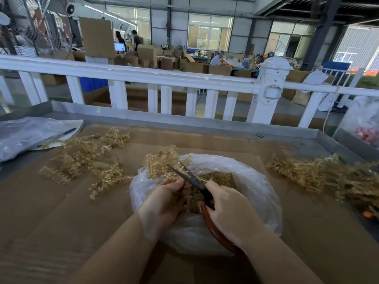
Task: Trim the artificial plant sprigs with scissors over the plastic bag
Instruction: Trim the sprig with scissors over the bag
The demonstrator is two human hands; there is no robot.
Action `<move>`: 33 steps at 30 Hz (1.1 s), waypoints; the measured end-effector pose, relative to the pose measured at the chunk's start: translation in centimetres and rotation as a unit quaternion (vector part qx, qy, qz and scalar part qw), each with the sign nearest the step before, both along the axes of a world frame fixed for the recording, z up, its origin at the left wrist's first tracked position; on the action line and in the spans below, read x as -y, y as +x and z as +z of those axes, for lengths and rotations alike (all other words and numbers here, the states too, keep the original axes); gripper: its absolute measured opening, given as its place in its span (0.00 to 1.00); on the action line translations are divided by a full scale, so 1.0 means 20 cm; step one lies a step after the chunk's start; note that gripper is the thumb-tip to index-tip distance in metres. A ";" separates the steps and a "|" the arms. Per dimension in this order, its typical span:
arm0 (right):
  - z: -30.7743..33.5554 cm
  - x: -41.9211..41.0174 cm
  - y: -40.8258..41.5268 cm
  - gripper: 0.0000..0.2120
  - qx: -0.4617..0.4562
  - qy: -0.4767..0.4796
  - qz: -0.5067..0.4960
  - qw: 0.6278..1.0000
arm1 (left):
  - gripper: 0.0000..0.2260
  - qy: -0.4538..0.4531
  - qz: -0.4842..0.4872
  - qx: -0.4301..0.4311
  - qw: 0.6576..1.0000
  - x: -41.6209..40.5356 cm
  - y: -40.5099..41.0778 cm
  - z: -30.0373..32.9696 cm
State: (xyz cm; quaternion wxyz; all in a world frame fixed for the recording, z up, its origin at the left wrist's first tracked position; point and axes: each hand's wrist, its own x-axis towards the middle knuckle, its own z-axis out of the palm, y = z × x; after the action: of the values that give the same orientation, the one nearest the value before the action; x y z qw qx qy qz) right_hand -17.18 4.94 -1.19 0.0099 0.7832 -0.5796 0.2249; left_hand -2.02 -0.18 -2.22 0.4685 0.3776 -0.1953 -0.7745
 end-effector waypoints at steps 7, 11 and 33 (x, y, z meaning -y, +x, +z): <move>-0.01 0.01 0.01 0.05 0.013 -0.004 0.007 1.000 | 0.03 -0.008 -0.008 0.015 1.000 -0.01 0.00 0.01; -0.01 0.02 0.00 0.05 0.018 0.011 0.010 1.000 | 0.07 -0.033 -0.034 0.025 0.999 -0.02 0.00 0.02; -0.03 0.02 -0.02 0.11 0.088 0.034 0.002 0.996 | 0.19 -0.085 -0.019 0.102 0.991 0.00 -0.01 -0.03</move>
State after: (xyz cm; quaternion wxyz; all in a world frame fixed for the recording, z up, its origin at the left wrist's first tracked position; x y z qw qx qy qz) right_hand -17.49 4.53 -1.81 -0.0681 0.7612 -0.5843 0.2730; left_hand -2.28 -0.11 -2.86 0.4613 0.4099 -0.3143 -0.7214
